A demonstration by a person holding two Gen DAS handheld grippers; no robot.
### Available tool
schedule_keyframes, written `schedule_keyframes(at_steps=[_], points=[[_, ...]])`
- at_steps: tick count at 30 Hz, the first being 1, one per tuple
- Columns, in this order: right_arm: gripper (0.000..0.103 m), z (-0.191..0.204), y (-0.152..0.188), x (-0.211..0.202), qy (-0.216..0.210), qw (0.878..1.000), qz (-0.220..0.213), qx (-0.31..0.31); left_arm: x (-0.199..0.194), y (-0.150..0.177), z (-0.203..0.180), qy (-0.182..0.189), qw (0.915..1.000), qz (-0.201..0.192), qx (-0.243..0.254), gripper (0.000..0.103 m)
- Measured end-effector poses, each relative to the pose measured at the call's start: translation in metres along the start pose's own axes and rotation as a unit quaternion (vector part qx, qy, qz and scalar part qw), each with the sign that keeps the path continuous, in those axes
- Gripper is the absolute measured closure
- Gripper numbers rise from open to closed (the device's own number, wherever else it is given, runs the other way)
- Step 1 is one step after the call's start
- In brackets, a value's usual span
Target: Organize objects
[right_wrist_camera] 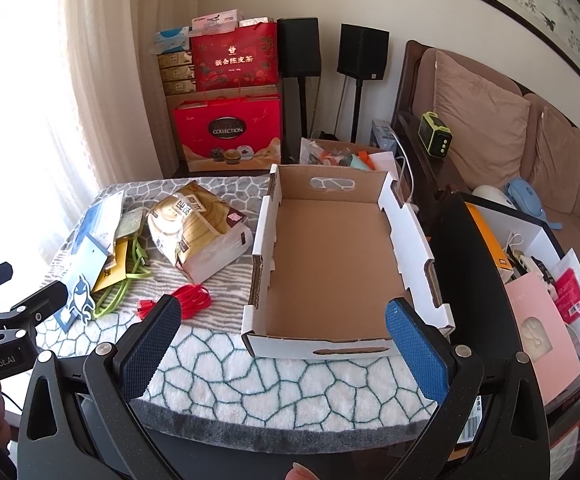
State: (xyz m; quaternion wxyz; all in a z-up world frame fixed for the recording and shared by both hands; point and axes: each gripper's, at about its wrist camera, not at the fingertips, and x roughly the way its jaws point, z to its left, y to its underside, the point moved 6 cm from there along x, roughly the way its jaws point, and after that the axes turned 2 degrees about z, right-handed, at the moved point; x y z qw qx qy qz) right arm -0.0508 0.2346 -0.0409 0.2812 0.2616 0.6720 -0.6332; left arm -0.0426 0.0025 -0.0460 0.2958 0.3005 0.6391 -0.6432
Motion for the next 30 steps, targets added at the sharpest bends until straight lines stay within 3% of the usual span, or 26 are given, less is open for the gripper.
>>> schedule_keyframes(at_steps=[30], points=[[0.000,-0.018,0.002,0.007,-0.008,1.000,0.009,0.014,0.007,0.001,0.001,0.005,1.0000,0.006,0.002,0.000]])
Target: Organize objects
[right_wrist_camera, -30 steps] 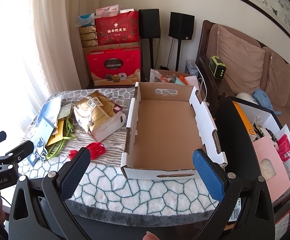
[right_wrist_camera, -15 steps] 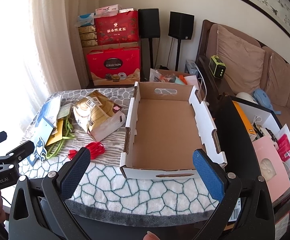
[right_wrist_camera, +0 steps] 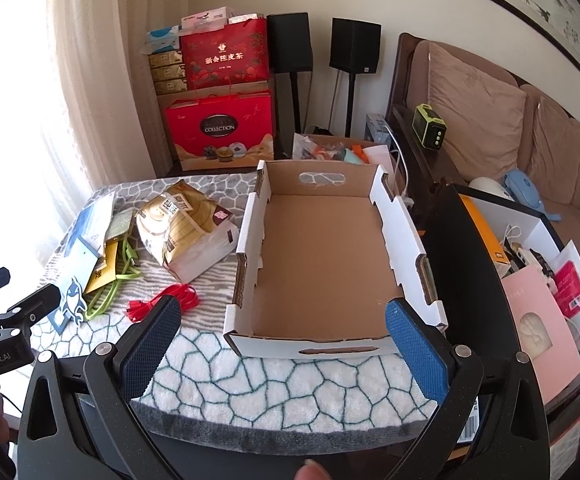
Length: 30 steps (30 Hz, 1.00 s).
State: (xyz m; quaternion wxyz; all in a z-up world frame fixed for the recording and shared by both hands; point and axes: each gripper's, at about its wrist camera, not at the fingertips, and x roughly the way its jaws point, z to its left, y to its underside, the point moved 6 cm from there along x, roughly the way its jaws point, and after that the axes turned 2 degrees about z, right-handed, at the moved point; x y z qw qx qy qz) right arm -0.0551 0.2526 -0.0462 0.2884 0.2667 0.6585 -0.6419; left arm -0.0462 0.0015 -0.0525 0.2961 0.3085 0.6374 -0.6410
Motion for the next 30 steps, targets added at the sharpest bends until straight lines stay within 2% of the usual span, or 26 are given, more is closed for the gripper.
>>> schedule_keyframes(at_steps=[14,22,25,30], points=[[0.000,-0.008,-0.007,0.002,-0.006,1.000,0.001,0.006,0.014,-0.019,0.003,0.019,0.9998,-0.001,-0.006,0.000],[0.002,-0.061,-0.020,0.025,0.050,0.998,0.021,0.014,0.041,-0.046,0.007,0.034,0.9994,0.009,-0.006,0.005],[0.011,-0.084,-0.021,0.038,0.060,0.997,0.040,0.023,0.056,-0.058,0.004,0.046,0.9987,0.023,0.000,0.008],[0.026,-0.117,-0.020,0.058,0.073,0.994,0.066,0.042,0.094,-0.083,-0.005,0.060,0.9966,0.047,0.030,0.026]])
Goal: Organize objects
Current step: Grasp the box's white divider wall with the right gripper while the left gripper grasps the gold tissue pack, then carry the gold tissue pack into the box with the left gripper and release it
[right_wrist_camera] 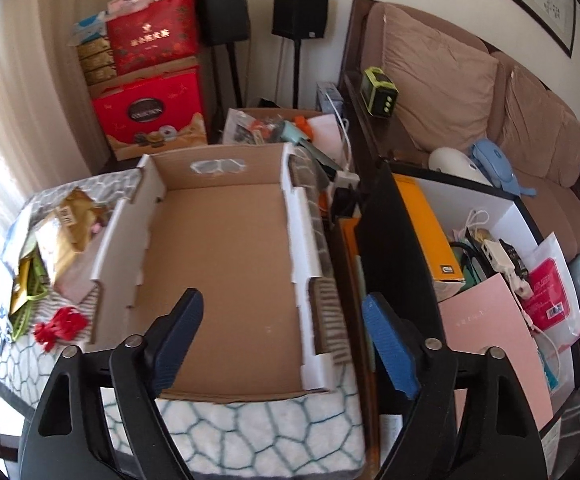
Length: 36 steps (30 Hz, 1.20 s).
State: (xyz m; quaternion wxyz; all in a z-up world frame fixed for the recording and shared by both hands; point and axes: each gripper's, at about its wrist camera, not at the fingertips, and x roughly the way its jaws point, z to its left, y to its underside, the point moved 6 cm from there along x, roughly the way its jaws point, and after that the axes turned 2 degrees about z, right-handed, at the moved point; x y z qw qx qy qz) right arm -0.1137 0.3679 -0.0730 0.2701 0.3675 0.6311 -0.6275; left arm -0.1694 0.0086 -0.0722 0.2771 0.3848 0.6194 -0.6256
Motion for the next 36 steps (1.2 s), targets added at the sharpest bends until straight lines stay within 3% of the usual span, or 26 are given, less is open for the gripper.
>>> schedule_keyframes(at_steps=[3,5,13,17,20,22,26,30,33,34,35,36], points=[[0.033,-0.013,0.000,0.013,-0.004,1.000,0.016,0.014,0.029,-0.015,-0.003,0.006,0.9993,0.028,0.024,0.031],[0.033,-0.020,0.002,0.019,-0.010,0.999,0.023,0.023,0.047,-0.025,-0.006,0.004,0.9980,0.045,0.045,0.036],[0.033,-0.020,0.007,0.034,-0.041,0.998,0.042,0.029,0.095,-0.050,-0.023,0.035,0.9912,0.104,0.074,0.040],[0.033,-0.018,0.006,0.040,-0.039,0.998,0.051,0.019,0.108,-0.051,-0.027,0.047,0.9863,0.130,0.090,0.070],[0.036,-0.017,0.006,0.045,-0.043,0.997,0.059,0.015,0.112,-0.049,-0.028,0.049,0.9843,0.139,0.098,0.082],[0.041,-0.017,0.006,0.049,-0.043,0.997,0.063,0.010,0.111,-0.050,-0.028,0.049,0.9843,0.137,0.100,0.088],[0.064,-0.012,0.006,0.055,-0.038,0.996,0.076,-0.007,0.110,-0.051,-0.028,0.051,0.9832,0.141,0.104,0.094],[0.075,-0.007,0.011,0.063,-0.036,0.994,0.095,-0.027,0.109,-0.050,-0.029,0.058,0.9823,0.149,0.097,0.096],[0.077,-0.007,0.015,0.071,-0.038,0.993,0.111,-0.031,0.107,-0.051,-0.029,0.074,0.9817,0.154,0.085,0.098],[0.081,-0.007,0.016,0.074,-0.037,0.992,0.114,-0.035,0.106,-0.051,-0.029,0.077,0.9817,0.154,0.081,0.098],[0.092,-0.009,0.016,0.075,-0.031,0.992,0.114,-0.038,0.106,-0.052,-0.029,0.080,0.9817,0.155,0.075,0.098],[0.093,-0.010,0.016,0.075,-0.032,0.993,0.112,-0.036,0.105,-0.052,-0.028,0.081,0.9819,0.156,0.070,0.098]])
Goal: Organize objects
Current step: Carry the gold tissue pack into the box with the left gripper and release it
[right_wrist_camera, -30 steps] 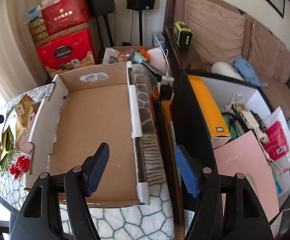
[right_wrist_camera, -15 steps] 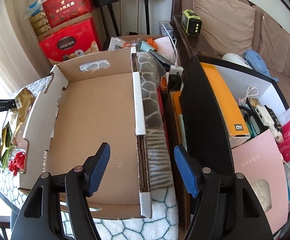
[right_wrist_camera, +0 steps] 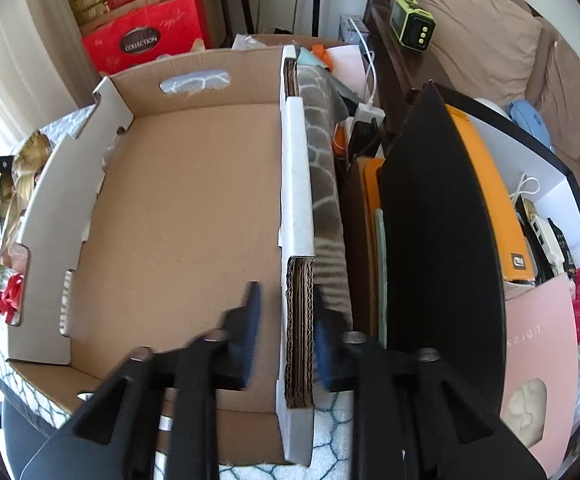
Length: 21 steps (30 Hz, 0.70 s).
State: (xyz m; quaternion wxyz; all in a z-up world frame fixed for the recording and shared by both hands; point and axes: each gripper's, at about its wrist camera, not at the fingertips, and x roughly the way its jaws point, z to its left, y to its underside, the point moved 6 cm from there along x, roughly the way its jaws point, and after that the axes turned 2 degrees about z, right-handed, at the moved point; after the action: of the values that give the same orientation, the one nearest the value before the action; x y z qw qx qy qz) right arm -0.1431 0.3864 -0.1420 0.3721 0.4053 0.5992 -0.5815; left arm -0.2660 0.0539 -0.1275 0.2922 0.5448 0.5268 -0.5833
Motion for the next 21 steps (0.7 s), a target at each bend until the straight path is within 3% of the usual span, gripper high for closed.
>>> schedule_keyframes(at_steps=[14,17,21], points=[[0.093,0.017,0.014,-0.011,-0.031,0.999,-0.004,-0.009,-0.082,-0.011,0.003,0.088,0.9917,-0.058,-0.073,0.100],[0.093,0.023,0.018,-0.012,-0.031,0.999,-0.004,-0.008,-0.100,-0.016,-0.018,0.113,0.9900,-0.067,-0.052,0.100],[0.093,0.025,0.020,-0.012,-0.034,0.999,-0.004,-0.002,-0.107,-0.027,-0.055,0.108,0.9914,-0.069,-0.026,0.100]])
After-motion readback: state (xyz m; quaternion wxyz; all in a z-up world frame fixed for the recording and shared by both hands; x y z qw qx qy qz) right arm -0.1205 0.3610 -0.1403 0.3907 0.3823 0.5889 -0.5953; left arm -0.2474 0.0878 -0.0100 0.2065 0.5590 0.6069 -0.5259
